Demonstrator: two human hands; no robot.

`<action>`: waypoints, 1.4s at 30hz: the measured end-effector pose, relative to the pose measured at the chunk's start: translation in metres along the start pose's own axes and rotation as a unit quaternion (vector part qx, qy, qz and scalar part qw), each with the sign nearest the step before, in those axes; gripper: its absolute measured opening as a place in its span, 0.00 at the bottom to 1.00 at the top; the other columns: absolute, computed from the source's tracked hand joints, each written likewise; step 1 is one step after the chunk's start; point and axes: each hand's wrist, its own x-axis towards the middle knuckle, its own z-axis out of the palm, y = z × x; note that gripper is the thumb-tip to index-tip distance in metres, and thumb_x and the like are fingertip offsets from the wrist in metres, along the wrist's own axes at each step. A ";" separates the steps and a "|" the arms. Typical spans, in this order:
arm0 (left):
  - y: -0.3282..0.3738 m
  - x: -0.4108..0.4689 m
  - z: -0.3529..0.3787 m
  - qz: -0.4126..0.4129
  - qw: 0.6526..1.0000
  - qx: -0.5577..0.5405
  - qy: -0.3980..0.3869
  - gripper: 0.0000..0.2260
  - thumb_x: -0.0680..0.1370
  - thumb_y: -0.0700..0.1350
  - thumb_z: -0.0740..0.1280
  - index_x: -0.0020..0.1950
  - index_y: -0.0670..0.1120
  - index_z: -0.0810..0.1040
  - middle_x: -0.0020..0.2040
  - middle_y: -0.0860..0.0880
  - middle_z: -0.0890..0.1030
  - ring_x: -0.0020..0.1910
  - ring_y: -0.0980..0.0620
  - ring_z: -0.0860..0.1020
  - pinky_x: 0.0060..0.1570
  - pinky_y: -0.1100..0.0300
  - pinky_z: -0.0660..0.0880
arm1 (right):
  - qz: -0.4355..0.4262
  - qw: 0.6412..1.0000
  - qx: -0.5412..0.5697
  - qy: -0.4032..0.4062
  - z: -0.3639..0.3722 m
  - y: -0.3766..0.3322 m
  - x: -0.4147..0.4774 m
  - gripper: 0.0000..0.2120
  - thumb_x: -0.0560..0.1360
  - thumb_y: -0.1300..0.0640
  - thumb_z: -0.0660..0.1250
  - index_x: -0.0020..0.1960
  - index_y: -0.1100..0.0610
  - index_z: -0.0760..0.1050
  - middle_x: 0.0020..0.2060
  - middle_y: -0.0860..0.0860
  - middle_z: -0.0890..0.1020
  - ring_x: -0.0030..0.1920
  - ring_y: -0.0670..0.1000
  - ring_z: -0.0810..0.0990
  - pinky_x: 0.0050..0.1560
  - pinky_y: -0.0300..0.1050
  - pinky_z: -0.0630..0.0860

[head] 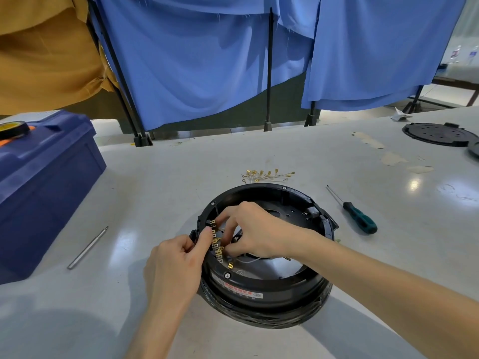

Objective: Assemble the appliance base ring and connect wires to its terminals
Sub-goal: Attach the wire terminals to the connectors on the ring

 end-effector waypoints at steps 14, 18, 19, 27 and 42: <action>0.007 -0.003 -0.001 -0.022 1.000 0.000 0.003 0.21 0.67 0.66 0.59 0.24 0.52 0.67 0.20 0.51 0.65 0.25 0.48 0.63 0.27 0.56 0.58 | 0.027 1.000 0.000 -0.003 0.003 -0.007 0.001 0.03 0.70 0.64 0.71 0.39 0.63 0.83 0.61 0.50 0.77 0.51 0.45 0.72 0.46 0.38 0.65; 0.008 -0.004 -0.001 -0.029 1.000 0.001 0.002 0.21 0.67 0.66 0.60 0.24 0.52 0.67 0.19 0.51 0.64 0.26 0.47 0.63 0.27 0.56 0.59 | 0.047 0.999 0.002 0.000 0.005 -0.012 0.004 0.04 0.69 0.67 0.69 0.37 0.67 0.81 0.55 0.56 0.81 0.52 0.52 0.77 0.45 0.43 0.72; 0.007 -0.004 -0.001 -0.030 1.000 0.001 0.003 0.22 0.68 0.66 0.61 0.23 0.51 0.66 0.19 0.50 0.64 0.26 0.47 0.63 0.27 0.56 0.59 | 0.048 0.999 0.002 0.002 0.006 -0.013 0.004 0.03 0.68 0.68 0.69 0.38 0.68 0.80 0.53 0.58 0.81 0.51 0.54 0.77 0.45 0.44 0.73; 0.007 -0.004 -0.001 -0.018 1.000 -0.009 0.009 0.20 0.72 0.64 0.66 0.25 0.55 0.70 0.20 0.54 0.68 0.25 0.49 0.65 0.27 0.57 0.59 | 0.068 0.996 0.058 -0.013 -0.003 -0.015 -0.002 0.03 0.68 0.67 0.71 0.40 0.66 0.83 0.57 0.57 0.80 0.55 0.53 0.78 0.47 0.43 0.75; 0.006 -0.004 0.000 -0.029 0.999 -0.012 0.010 0.23 0.71 0.66 0.65 0.25 0.52 0.68 0.20 0.52 0.66 0.26 0.48 0.65 0.28 0.57 0.61 | 0.210 0.977 0.018 0.008 -0.002 -0.021 -0.012 0.06 0.76 0.60 0.68 0.46 0.63 0.79 0.59 0.62 0.76 0.70 0.56 0.63 0.62 0.55 0.71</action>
